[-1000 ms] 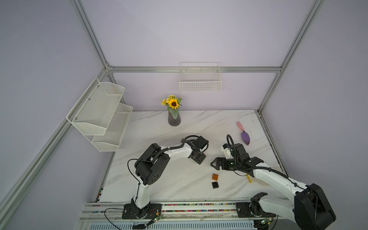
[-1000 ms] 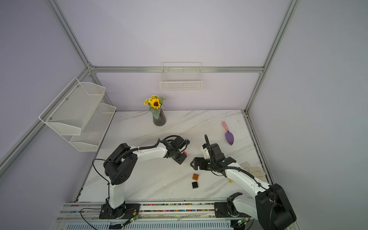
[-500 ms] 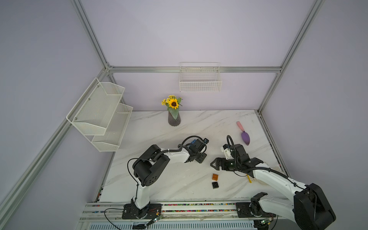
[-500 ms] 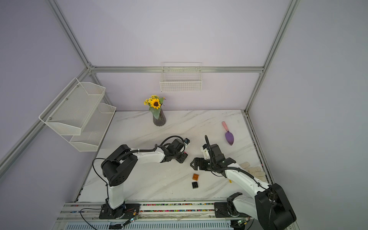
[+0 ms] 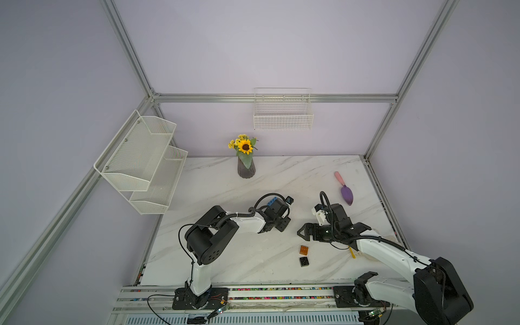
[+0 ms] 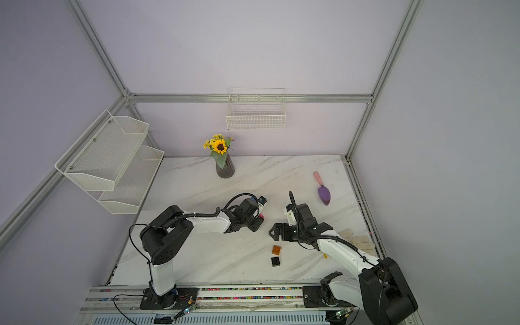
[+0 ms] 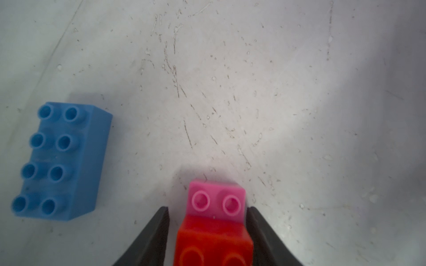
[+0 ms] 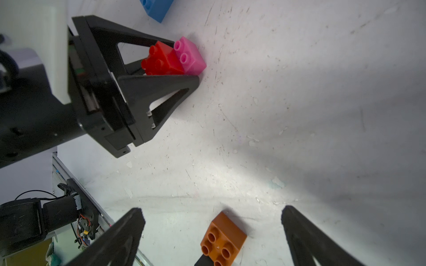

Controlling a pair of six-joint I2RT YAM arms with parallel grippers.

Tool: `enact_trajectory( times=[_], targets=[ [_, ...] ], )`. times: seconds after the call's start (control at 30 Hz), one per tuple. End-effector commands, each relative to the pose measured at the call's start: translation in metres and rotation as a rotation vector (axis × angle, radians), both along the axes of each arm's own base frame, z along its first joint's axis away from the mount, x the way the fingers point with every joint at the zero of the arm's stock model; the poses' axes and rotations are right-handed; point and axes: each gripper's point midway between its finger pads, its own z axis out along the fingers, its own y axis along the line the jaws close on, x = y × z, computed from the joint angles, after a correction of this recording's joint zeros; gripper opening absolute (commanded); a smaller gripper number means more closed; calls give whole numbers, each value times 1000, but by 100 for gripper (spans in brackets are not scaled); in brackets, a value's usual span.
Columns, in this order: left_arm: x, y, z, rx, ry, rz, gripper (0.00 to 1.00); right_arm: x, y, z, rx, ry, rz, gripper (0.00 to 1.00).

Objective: Assemble the letter v with lego
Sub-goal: Pick up the lego brick from the center of the board.

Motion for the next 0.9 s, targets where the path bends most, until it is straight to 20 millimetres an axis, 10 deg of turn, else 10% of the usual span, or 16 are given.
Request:
enact_trajectory(
  times=[0.0, 0.87],
  targets=[
    [-27, 26, -37, 122, 122, -6, 54, 5, 2, 3, 14, -14, -10, 97],
    [-27, 28, -51, 161, 155, 14, 46, 4, 2, 0, 13, -5, 0, 97]
  ],
)
